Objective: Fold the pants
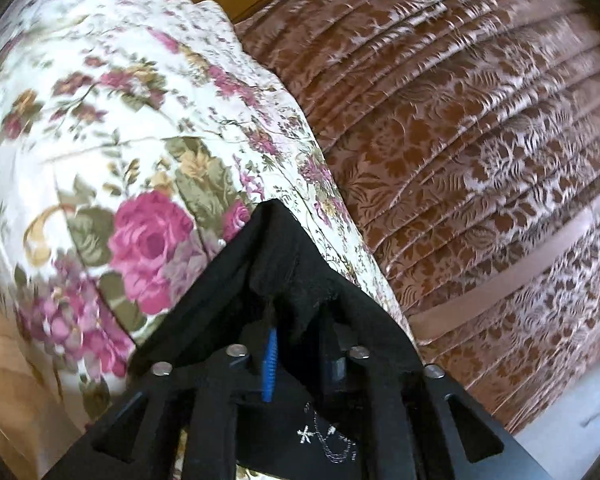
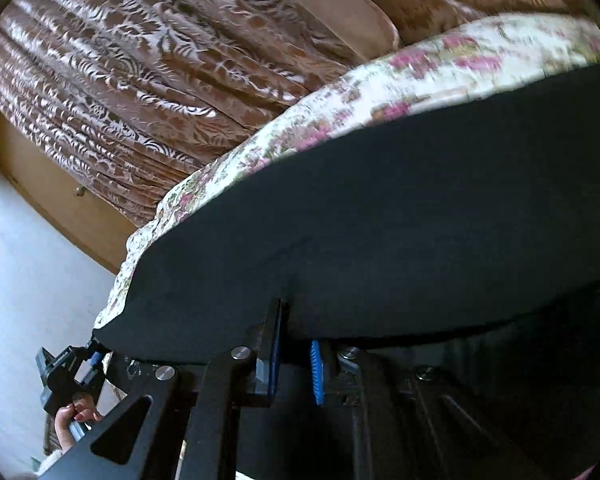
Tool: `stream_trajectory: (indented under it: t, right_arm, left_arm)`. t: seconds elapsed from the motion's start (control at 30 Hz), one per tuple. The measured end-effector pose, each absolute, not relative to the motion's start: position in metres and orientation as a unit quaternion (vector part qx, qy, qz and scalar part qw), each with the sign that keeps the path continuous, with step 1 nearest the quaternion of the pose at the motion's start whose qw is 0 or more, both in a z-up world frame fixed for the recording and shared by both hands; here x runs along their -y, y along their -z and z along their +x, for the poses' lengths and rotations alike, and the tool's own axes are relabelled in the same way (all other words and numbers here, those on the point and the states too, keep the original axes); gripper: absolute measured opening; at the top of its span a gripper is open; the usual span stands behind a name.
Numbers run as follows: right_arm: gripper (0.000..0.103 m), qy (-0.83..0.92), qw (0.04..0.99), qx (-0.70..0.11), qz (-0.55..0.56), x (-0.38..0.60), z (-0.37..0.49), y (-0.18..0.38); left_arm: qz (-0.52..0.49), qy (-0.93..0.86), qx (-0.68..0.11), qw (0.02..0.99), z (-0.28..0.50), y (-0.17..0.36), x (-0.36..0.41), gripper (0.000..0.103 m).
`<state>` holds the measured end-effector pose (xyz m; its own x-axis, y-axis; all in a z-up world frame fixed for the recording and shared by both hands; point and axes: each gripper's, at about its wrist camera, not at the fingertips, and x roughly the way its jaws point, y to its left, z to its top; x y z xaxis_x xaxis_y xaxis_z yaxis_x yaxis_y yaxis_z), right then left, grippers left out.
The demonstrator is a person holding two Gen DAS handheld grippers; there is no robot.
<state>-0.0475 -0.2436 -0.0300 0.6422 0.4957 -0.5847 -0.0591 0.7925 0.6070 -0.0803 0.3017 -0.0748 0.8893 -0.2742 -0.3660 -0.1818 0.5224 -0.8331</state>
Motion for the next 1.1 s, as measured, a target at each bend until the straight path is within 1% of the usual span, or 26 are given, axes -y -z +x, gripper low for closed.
stream_trajectory:
  t: [0.03, 0.07, 0.1, 0.13, 0.2, 0.27, 0.37, 0.4, 0.43, 0.47, 0.53, 0.57, 0.6, 0.63, 0.67, 0.7, 0.77, 0.8, 0.83, 0.87, 0.9, 0.93, 0.97, 1.03, 1.1]
  right_arm:
    - [0.011, -0.162, 0.864, -0.389, 0.276, 0.244, -0.047, 0.029]
    - [0.011, -0.163, 0.866, -0.389, 0.269, 0.243, -0.047, 0.028]
    - [0.011, -0.162, 0.868, -0.388, 0.265, 0.242, -0.047, 0.027]
    - [0.011, -0.162, 0.869, -0.388, 0.261, 0.242, -0.047, 0.027]
    - [0.011, -0.162, 0.868, -0.388, 0.263, 0.244, -0.048, 0.028]
    - [0.011, -0.163, 0.868, -0.388, 0.265, 0.245, -0.049, 0.029]
    - [0.013, -0.162, 0.867, -0.388, 0.265, 0.245, -0.05, 0.028]
    - [0.014, -0.163, 0.867, -0.389, 0.267, 0.245, -0.05, 0.028]
    - [0.018, -0.163, 0.865, -0.39, 0.269, 0.245, -0.049, 0.027]
    - [0.02, -0.163, 0.864, -0.393, 0.27, 0.246, -0.049, 0.026]
    - [0.027, -0.157, 0.868, -0.388, 0.269, 0.247, -0.049, 0.024]
    - [0.028, -0.146, 0.871, -0.385, 0.267, 0.249, -0.049, 0.023]
    - [0.028, -0.137, 0.873, -0.383, 0.268, 0.252, -0.049, 0.022]
    - [0.028, -0.127, 0.872, -0.383, 0.276, 0.258, -0.049, 0.021]
    - [0.028, -0.124, 0.87, -0.383, 0.285, 0.262, -0.048, 0.022]
    - [0.028, -0.122, 0.865, -0.385, 0.296, 0.267, -0.047, 0.023]
    - [0.028, -0.116, 0.856, -0.385, 0.326, 0.278, -0.047, 0.025]
    - [0.028, -0.112, 0.853, -0.383, 0.336, 0.282, -0.047, 0.025]
    - [0.028, -0.107, 0.851, -0.38, 0.346, 0.286, -0.047, 0.025]
    - [0.028, -0.099, 0.85, -0.378, 0.353, 0.29, -0.047, 0.025]
    - [0.025, -0.091, 0.85, -0.375, 0.358, 0.293, -0.047, 0.025]
    - [0.021, -0.085, 0.85, -0.372, 0.363, 0.297, -0.046, 0.025]
    - [0.019, -0.081, 0.849, -0.372, 0.367, 0.301, -0.045, 0.026]
    - [0.011, -0.081, 0.848, -0.372, 0.368, 0.307, -0.044, 0.025]
    - [0.008, -0.088, 0.853, -0.363, 0.365, 0.309, -0.045, 0.018]
  left_arm:
    - [-0.491, 0.027, -0.233, 0.839, -0.082, 0.075, -0.302, 0.037]
    - [-0.499, 0.032, -0.234, 0.834, -0.084, 0.075, -0.302, 0.055]
    - [-0.509, 0.041, -0.234, 0.827, -0.084, 0.076, -0.303, 0.062]
    - [-0.527, 0.051, -0.229, 0.817, -0.088, 0.078, -0.304, 0.066]
    - [-0.548, 0.06, -0.223, 0.804, -0.091, 0.079, -0.305, 0.067]
    - [-0.564, 0.075, -0.221, 0.792, -0.093, 0.079, -0.304, 0.076]
    - [-0.58, 0.096, -0.217, 0.779, -0.095, 0.078, -0.302, 0.08]
    - [-0.584, 0.103, -0.213, 0.776, -0.095, 0.077, -0.301, 0.082]
    - [-0.584, 0.105, -0.214, 0.776, -0.095, 0.076, -0.299, 0.087]
    - [-0.583, 0.104, -0.219, 0.776, -0.093, 0.076, -0.297, 0.087]
    - [-0.585, 0.106, -0.225, 0.772, -0.087, 0.078, -0.293, 0.087]
    - [-0.583, 0.102, -0.231, 0.772, -0.084, 0.078, -0.29, 0.086]
    - [-0.58, 0.102, -0.234, 0.773, -0.081, 0.078, -0.287, 0.081]
    - [-0.57, 0.098, -0.242, 0.779, -0.078, 0.077, -0.285, 0.073]
    - [-0.561, 0.091, -0.249, 0.784, -0.075, 0.076, -0.283, 0.063]
    - [-0.541, 0.079, -0.261, 0.796, -0.07, 0.075, -0.279, 0.059]
    - [-0.519, 0.065, -0.276, 0.806, -0.062, 0.075, -0.275, 0.043]
    - [-0.515, 0.062, -0.28, 0.808, -0.059, 0.075, -0.274, 0.038]
    - [-0.514, 0.063, -0.282, 0.808, -0.056, 0.075, -0.274, 0.028]
    - [-0.513, 0.062, -0.283, 0.808, -0.054, 0.076, -0.273, 0.015]
    - [-0.507, 0.057, -0.287, 0.811, -0.052, 0.075, -0.274, 0.008]
    - [-0.505, 0.055, -0.289, 0.811, -0.052, 0.075, -0.276, 0.006]
    - [-0.51, 0.059, -0.289, 0.808, -0.052, 0.075, -0.279, 0.007]
    - [-0.529, 0.069, -0.278, 0.798, -0.056, 0.073, -0.285, 0.006]
    - [-0.539, 0.076, -0.269, 0.795, -0.059, 0.067, -0.29, 0.006]
